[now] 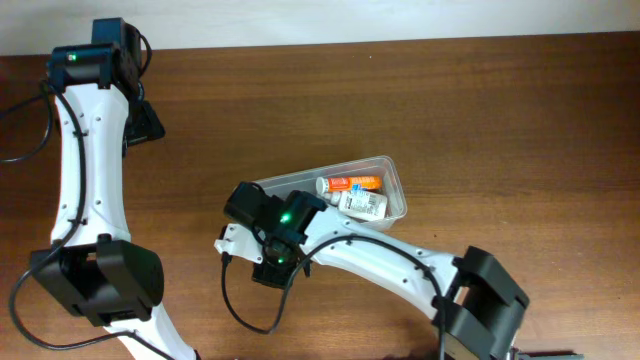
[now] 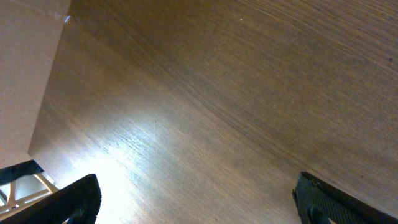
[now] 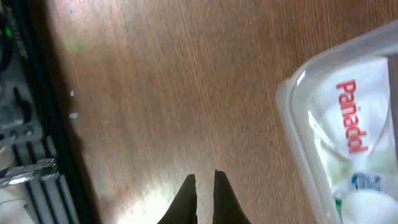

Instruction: Pack container

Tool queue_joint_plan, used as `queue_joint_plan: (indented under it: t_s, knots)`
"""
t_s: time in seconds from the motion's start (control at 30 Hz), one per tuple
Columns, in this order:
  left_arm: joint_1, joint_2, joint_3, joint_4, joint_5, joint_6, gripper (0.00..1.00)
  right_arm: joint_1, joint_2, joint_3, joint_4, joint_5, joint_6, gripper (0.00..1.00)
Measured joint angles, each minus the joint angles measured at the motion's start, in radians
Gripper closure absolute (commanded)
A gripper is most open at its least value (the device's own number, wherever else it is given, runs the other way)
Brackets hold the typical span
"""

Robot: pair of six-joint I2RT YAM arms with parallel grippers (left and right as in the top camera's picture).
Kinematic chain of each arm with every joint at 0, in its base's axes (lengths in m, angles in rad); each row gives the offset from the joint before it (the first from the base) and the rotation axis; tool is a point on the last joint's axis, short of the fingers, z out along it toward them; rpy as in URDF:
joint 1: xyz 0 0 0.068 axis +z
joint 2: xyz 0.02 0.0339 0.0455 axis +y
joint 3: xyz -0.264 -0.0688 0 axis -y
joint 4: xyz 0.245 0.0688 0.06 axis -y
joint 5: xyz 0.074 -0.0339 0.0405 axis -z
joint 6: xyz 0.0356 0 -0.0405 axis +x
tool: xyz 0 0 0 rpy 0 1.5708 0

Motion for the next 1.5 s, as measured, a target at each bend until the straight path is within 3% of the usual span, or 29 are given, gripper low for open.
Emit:
queue_joint_plan:
  t_s: [1.17, 1.5]
  knots:
    - [0.0, 0.0, 0.0, 0.0, 0.0, 0.0, 0.01, -0.115, 0.036, 0.0, 0.208, 0.039, -0.011, 0.96]
    - [0.0, 0.0, 0.0, 0.0, 0.0, 0.0, 0.01, -0.124, 0.024, 0.022, 0.101, -0.005, 0.031, 0.96]
